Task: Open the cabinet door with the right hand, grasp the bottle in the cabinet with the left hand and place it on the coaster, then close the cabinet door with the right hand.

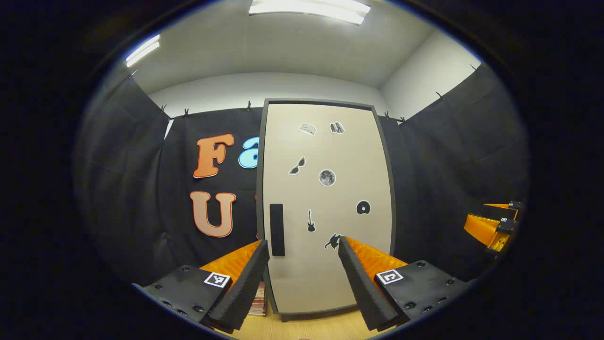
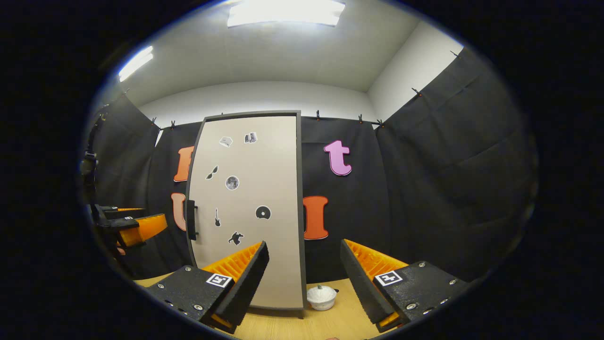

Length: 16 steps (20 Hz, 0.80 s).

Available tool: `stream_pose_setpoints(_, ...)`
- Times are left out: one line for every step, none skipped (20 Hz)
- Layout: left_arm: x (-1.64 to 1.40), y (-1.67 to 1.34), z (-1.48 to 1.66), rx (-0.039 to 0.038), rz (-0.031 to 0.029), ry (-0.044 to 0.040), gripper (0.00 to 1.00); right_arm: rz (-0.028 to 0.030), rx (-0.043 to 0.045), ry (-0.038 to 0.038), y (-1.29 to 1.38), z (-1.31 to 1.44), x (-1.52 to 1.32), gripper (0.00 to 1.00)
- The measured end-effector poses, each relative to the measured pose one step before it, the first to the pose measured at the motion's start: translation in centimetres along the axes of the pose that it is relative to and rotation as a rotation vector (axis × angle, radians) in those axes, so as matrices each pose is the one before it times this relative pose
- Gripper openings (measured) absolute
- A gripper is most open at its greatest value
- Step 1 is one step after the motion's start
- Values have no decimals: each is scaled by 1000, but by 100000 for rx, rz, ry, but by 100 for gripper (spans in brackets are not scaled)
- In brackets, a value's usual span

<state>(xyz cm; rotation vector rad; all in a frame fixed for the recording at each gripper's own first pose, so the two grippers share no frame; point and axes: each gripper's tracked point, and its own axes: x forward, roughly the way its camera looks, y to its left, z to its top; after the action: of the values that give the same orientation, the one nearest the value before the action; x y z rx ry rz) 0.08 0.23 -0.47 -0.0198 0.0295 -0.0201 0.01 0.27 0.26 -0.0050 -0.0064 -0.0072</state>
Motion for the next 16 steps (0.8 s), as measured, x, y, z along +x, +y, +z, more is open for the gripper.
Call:
stream_pose_setpoints(29, 97, -133, 205, -125, 455, 96, -295, -165, 272, -35, -90, -29, 94)
stream_pose_setpoints(-4, 121, -90, 727, -189, 571, 95, -347, -304, 46, 40, -75, -100, 94)
stream_pose_setpoints(168, 35, 210, 389, -162, -237, 95, -178, -504, 84, 57, -73, -37, 95)
stream_pose_setpoints(45, -2, 100, -149, -246, -213, 96, -170, -484, 93, 35, -43, -161, 94)
stream_pose_setpoints(64, 133, 112, -374, 80, -237, 96, -68, -193, 145, -1, -9, -171, 94)
stream_pose_setpoints(-1, 128, 17, -467, 266, -149, 96, -7, -37, 198, 60, -108, -89, 94)
stream_pose_setpoints(-28, 109, -80, -409, 279, 184, 96, 45, -4, 283, 58, 4, -110, 94)
stream_pose_setpoints(-1, 101, -131, -361, 287, 212, 96, 61, -222, 97, 27, -95, -62, 94)
stream_pose_setpoints(-39, 131, -102, -99, 157, 279, 96, -293, -346, 118, -73, 11, 33, 94)
stream_pose_setpoints(-15, 53, -73, 92, 70, 320, 95, -163, -227, 258, -58, -101, -35, 94)
stream_pose_setpoints(74, 37, -34, 301, -370, 302, 95, -116, -3, 371, -13, -18, -20, 94)
stream_pose_setpoints(79, -11, 43, 583, -579, 93, 96, 99, 118, 623, 49, -138, -8, 95)
stream_pose_setpoints(-99, 268, 237, 508, 157, -509, 96, -84, 4, 866, 76, -208, 64, 94)
stream_pose_setpoints(-60, 200, 274, 166, 336, -557, 95, -133, -303, 979, 158, -359, 16, 95)
stream_pose_setpoints(56, 110, -3, -118, -13, -370, 95, -193, -381, 821, 81, -207, -14, 95)
stream_pose_setpoints(70, 98, -96, -187, -84, -57, 97, -124, -274, 567, 206, -143, -45, 95)
